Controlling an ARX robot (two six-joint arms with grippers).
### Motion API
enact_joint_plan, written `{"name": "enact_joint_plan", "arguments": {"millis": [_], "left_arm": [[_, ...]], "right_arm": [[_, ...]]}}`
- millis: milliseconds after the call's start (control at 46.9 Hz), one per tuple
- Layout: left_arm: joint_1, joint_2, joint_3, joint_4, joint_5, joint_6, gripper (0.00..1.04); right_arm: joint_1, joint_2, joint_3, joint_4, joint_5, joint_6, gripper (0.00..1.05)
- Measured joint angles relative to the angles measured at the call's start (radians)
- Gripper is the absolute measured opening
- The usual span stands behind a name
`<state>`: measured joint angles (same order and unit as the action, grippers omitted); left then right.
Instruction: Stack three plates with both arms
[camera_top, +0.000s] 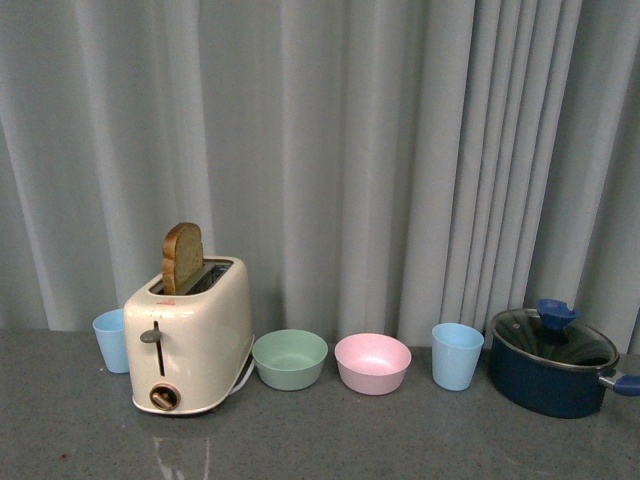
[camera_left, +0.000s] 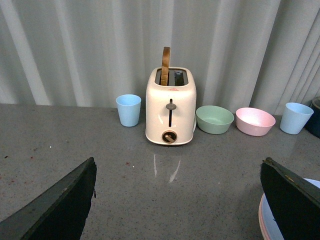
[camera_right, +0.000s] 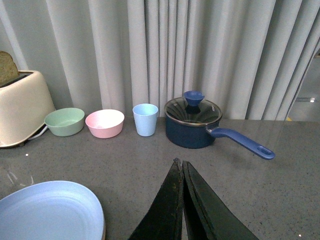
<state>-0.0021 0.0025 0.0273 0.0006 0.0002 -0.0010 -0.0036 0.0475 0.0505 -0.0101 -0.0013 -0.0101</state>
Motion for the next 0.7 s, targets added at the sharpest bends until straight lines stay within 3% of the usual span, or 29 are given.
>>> {"name": "enact_joint_plan", "arguments": {"millis": [704], "left_arm": [[0.0, 0.0, 0.0, 0.0, 0.0, 0.0, 0.98]], "right_arm": [[0.0, -0.043, -0.044, 0.006, 0.0, 0.0, 0.03]]}}
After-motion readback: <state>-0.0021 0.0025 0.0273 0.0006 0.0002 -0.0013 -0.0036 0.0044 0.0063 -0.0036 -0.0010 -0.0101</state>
